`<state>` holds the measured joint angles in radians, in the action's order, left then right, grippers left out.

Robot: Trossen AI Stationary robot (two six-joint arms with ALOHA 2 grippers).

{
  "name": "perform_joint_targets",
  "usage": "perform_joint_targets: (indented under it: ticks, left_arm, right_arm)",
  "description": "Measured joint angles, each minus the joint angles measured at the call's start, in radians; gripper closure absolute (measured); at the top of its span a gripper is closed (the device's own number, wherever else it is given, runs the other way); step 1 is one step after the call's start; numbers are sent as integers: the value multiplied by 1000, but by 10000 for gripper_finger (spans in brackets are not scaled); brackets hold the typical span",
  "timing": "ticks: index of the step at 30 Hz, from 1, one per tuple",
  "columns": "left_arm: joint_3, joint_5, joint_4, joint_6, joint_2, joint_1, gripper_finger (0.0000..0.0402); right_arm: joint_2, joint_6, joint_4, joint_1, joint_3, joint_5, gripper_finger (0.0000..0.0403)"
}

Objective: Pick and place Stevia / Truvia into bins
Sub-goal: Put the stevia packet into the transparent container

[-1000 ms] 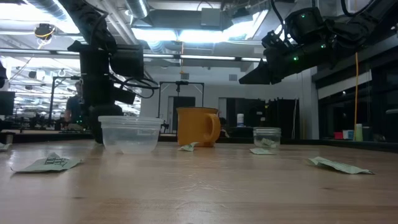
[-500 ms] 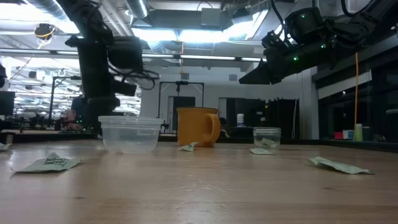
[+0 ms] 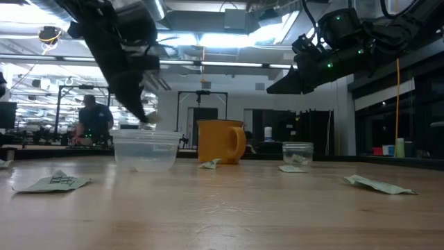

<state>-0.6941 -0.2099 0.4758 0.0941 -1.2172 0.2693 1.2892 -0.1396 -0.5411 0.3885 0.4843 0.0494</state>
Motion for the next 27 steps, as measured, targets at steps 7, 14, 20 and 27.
perform_joint_targets:
  ticks: [7, 14, 20, 27]
  left_arm:
    - [10, 99, -124, -137, 70, 1, 400]
    - [173, 260, -470, -222, 137, 1, 400]
    - [284, 383, -628, -245, 192, 1, 400]
    - [335, 415, -684, -204, 231, 1, 400]
  right_arm:
    - [0, 0, 0, 0, 0, 0, 377]
    - [0, 0, 0, 0, 0, 0, 377]
    - [0, 0, 0, 0, 0, 0, 377]
    - [0, 5, 0, 0, 0, 0, 377]
